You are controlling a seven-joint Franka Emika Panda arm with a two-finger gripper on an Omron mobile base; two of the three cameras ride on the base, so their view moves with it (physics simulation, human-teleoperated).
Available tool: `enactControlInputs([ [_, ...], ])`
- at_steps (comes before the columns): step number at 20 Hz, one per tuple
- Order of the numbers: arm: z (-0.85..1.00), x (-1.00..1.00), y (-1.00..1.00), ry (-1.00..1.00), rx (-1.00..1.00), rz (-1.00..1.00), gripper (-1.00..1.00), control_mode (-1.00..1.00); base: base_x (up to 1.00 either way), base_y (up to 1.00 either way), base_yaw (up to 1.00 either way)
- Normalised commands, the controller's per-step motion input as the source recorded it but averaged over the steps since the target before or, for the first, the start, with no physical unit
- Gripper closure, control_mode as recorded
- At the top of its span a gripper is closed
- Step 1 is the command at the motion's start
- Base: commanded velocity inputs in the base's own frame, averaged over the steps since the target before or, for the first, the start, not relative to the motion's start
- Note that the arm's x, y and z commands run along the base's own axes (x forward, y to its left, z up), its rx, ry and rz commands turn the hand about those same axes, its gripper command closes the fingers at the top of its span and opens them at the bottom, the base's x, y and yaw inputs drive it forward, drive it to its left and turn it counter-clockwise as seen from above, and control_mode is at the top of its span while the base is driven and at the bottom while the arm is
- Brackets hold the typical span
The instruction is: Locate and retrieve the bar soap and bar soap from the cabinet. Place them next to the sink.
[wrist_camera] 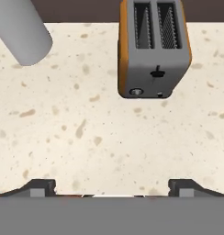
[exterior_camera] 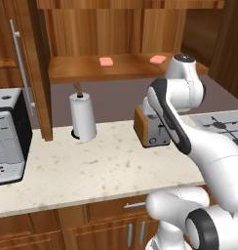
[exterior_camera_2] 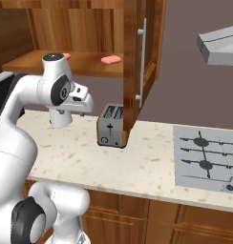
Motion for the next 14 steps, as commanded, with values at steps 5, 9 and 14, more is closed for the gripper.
enactControlInputs([
  [5, 0.07, -0.11, 0.03, -0.1, -0.06, -0.11, -1.0, -1.0, 0.0, 0.0, 0.0],
  [9, 0.13, -0.03, 0.01, -0.04, -0.06, -0.19, -1.0, -1.0, 0.0, 0.0, 0.0],
  [14, 0.14, 0.02, -0.02, 0.0, -0.05, -0.19, -1.0, -1.0, 0.0, 0.0, 0.0],
])
